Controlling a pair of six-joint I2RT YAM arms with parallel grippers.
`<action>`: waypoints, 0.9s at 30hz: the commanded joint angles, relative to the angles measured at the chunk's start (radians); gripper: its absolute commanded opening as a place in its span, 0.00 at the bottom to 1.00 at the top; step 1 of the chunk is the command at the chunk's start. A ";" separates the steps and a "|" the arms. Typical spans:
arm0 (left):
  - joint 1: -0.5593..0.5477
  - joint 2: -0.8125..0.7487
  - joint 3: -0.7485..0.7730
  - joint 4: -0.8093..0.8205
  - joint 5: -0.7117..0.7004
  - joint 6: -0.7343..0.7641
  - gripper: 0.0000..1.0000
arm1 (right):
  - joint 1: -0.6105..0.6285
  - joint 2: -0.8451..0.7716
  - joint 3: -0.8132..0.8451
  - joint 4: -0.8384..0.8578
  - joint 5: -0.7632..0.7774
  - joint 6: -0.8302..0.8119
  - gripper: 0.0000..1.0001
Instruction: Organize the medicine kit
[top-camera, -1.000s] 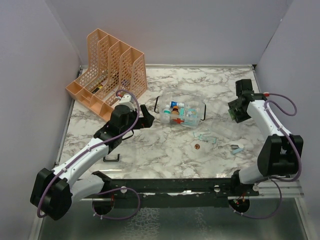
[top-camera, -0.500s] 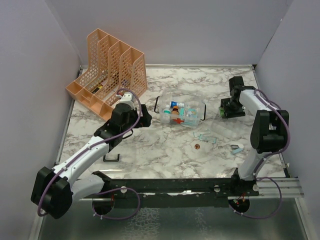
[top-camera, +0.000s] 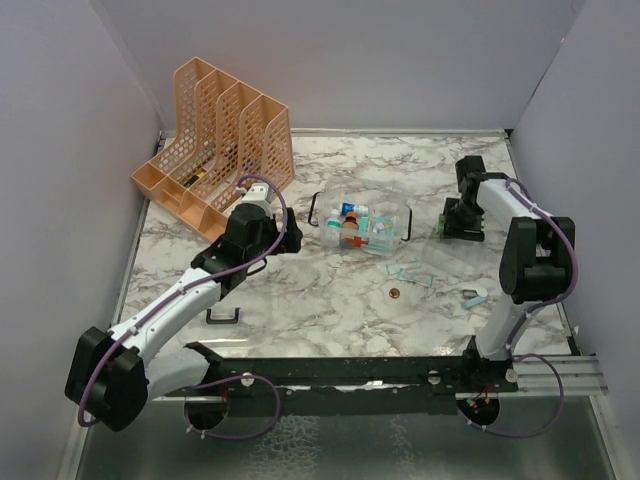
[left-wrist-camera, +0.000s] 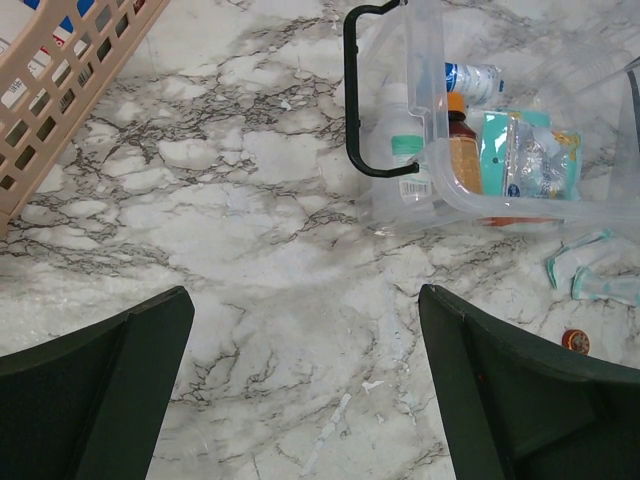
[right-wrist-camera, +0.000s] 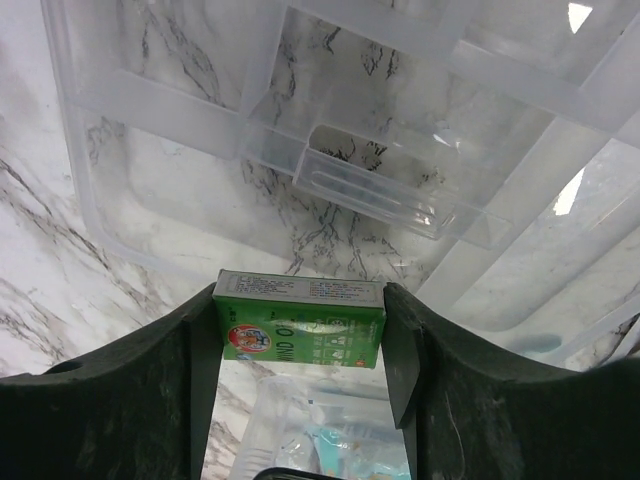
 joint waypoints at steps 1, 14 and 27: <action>-0.002 0.003 0.032 -0.003 -0.016 0.014 0.99 | -0.002 0.021 0.028 -0.057 0.065 0.091 0.61; -0.001 0.012 0.037 0.002 -0.017 0.017 0.99 | -0.003 0.003 0.018 -0.054 0.107 0.076 0.75; -0.002 -0.027 0.024 0.008 -0.038 0.020 0.99 | -0.026 -0.272 -0.115 0.234 0.108 -0.635 0.74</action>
